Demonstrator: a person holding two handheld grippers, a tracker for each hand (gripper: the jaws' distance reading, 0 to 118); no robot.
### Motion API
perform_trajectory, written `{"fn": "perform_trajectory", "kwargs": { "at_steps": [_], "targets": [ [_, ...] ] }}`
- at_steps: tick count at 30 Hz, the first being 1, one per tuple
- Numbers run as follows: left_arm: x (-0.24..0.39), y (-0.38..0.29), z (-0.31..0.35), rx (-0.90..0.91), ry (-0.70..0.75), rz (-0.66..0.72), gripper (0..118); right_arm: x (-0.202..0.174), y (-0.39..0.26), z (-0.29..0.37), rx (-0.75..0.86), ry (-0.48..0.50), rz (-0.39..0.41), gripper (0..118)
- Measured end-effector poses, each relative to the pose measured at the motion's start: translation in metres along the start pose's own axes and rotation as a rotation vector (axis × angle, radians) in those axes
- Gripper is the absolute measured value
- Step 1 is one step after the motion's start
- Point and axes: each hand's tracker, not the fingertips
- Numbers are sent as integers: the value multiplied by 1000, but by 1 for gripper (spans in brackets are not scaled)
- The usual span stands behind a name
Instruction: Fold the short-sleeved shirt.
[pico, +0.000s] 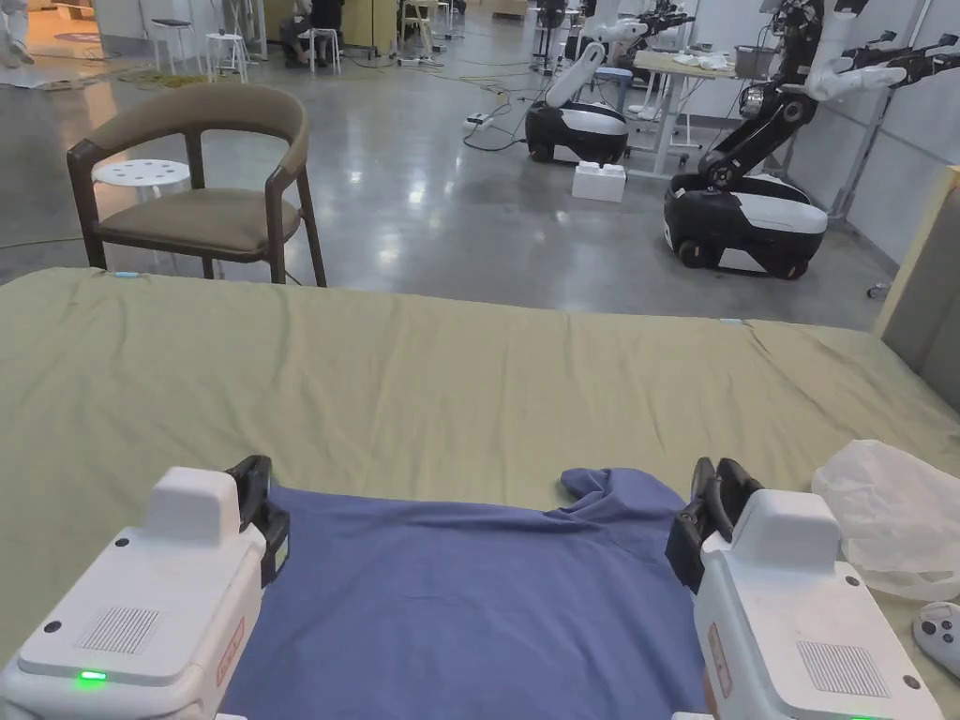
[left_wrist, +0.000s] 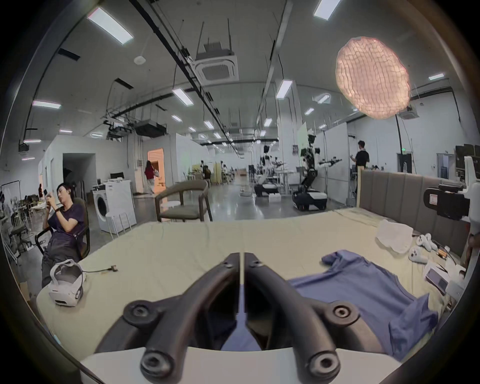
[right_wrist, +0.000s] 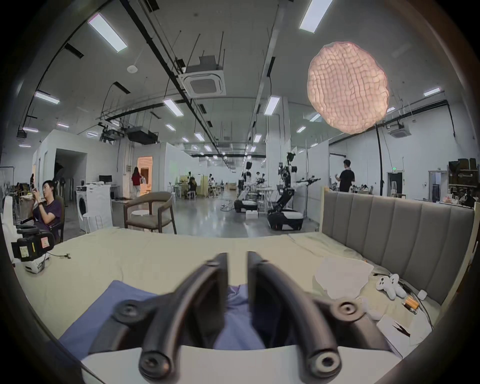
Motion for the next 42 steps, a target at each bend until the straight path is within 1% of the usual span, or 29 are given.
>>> {"fn": "perform_trajectory", "kwargs": {
  "at_steps": [2,7,9,11,13,15,20,21,22,23,26,27,30,32,34,35,36,37,38,40,42],
  "targets": [
    [1,3,0,17,15,-7,0,-4,0,-1,12,-3,6,0],
    [-10,2,7,17,13,-1,0,-7,-3,-2,9,-1,10,0],
    [-25,-7,12,-46,8,-4,0,-5,-7,-3,-1,5,3,0],
    [-43,-17,17,-153,-15,6,0,-4,-12,-3,-18,6,-5,0],
    [-58,-32,24,-266,16,20,0,-3,-17,-4,-38,11,-14,0],
    [-75,-46,34,-348,7,23,0,-2,-23,-6,-66,16,-14,0],
    [-110,-86,58,-610,11,82,0,-3,-41,-10,-138,37,-28,0],
    [-116,-95,61,-660,5,81,3,-4,-44,-10,-150,43,-30,0],
    [-122,-103,63,-691,3,86,10,-5,-47,-10,-159,46,-31,0],
    [-127,-111,64,-730,4,102,24,-6,-50,-10,-168,48,-30,0],
    [-134,-133,62,-836,-16,166,71,-8,-56,-12,-200,58,-30,0],
    [-135,-139,60,-854,-23,187,73,-9,-57,-12,-208,61,-31,0],
    [-140,-157,49,-879,-26,242,73,-10,-62,-13,-231,63,-23,0],
    [-140,-165,40,-898,-16,253,73,-9,-64,-13,-240,64,-22,0],
    [-140,-173,32,-925,25,247,72,-7,-66,-13,-254,61,-19,0],
    [-140,-176,28,-941,44,234,66,-7,-67,-13,-260,59,-18,0],
    [-139,-179,24,-949,50,218,57,-5,-68,-13,-265,57,-17,0],
    [-137,-181,22,-955,42,204,52,-4,-69,-13,-268,56,-17,0],
    [-131,-182,22,-964,27,194,51,-3,-70,-13,-274,54,-16,0],
    [-123,-184,20,-971,44,164,51,0,-73,-13,-285,50,-16,0],
    [-113,-181,22,-969,51,124,48,3,-75,-10,-295,47,-16,0]
  ]
}}
